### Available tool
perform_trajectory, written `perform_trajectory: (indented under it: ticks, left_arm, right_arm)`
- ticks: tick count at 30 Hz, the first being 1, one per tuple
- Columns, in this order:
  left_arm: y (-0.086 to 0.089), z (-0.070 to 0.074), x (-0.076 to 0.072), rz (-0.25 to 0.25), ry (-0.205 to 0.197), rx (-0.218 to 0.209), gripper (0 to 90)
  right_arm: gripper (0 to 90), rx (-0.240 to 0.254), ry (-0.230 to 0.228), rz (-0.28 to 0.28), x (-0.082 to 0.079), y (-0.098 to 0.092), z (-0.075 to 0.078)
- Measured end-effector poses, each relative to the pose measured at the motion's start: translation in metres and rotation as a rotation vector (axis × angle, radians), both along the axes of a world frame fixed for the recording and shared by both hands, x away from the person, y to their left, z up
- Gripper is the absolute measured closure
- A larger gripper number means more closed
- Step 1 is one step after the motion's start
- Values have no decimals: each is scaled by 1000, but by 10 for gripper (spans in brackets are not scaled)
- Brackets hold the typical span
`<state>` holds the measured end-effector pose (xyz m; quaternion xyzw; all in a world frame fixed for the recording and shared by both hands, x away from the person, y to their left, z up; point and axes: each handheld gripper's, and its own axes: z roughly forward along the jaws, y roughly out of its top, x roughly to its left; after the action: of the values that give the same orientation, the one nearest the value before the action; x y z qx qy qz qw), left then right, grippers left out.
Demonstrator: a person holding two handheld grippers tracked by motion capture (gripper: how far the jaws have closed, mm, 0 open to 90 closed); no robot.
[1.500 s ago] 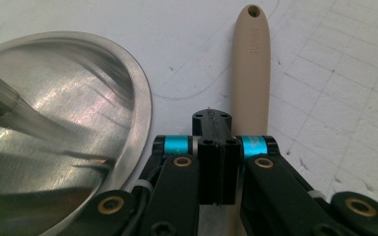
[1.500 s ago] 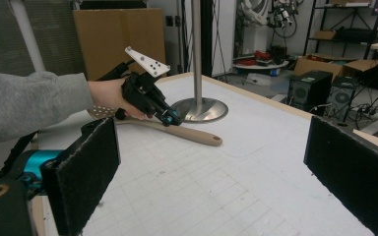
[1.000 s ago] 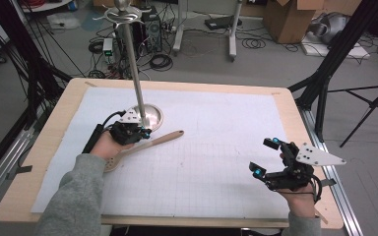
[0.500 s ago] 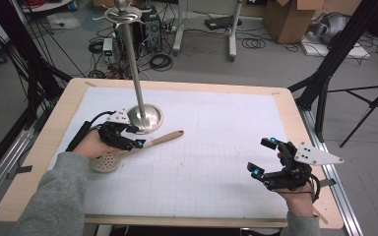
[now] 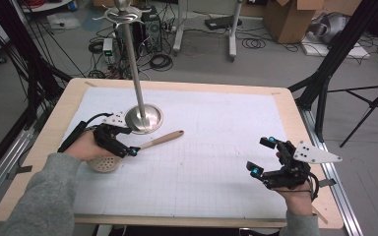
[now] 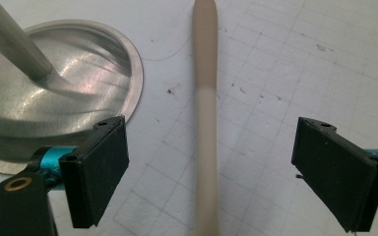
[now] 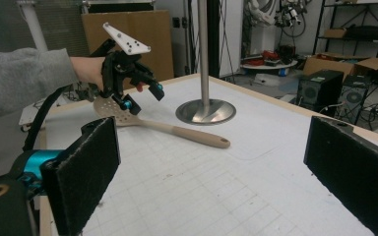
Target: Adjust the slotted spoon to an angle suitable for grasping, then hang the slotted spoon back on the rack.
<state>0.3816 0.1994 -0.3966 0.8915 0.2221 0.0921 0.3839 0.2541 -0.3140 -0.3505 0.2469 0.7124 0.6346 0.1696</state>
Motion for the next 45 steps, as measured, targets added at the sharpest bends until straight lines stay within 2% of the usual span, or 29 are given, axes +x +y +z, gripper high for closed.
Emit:
perform_trajectory:
  ticks: [2, 4, 7, 11, 12, 14, 17, 27, 30, 34, 37, 42, 43, 45]
  left_arm:
    - [1, -1, -1, 2, -1, 1, 148]
    - [2, -1, -2, 6, 2, 6, 149]
    - [4, -2, -3, 9, 13, 39, 147]
    - [3, -2, -4, -4, 7, 39, 146]
    - [3, -3, -4, 0, 15, 29, 146]
    - [3, -4, -3, -4, 19, 46, 145]
    - [4, -4, 0, 5, 31, 35, 147]
    - [4, -7, 5, -19, 53, 51, 218]
    - [4, -7, 6, -33, 46, 70, 254]
    - [2, -9, 7, -53, 63, 116, 301]
    - [-1, -11, 7, -42, 74, 123, 341]
    - [-5, -14, 8, -52, 77, 158, 395]
    - [-5, -15, 9, -57, 82, 185, 406]
    - [-7, -16, 8, -52, 85, 186, 426]
  right_arm:
    - [56, 1, 8, 3, 0, 1, 0]
    - [56, -2, -2, 8, 2, 2, 0]
    - [56, -10, 6, 14, 4, 5, -1]
    - [56, -9, 1, 22, 5, 6, 1]
    - [56, -8, -3, 23, 5, 6, 1]
    - [56, -2, -4, 22, 5, 6, 2]
    - [56, -5, -2, 19, 6, 6, 1]
    - [56, -10, -2, 27, 5, 6, 1]
    - [56, -10, -1, 28, 4, 6, 1]
    - [56, -9, -3, 27, 5, 5, 1]
    - [56, -7, -2, 28, 5, 6, 1]
    - [56, -12, -1, 32, 5, 6, 2]
    - [56, -12, -1, 32, 5, 6, 2]
    - [56, -11, -2, 33, 5, 6, 2]
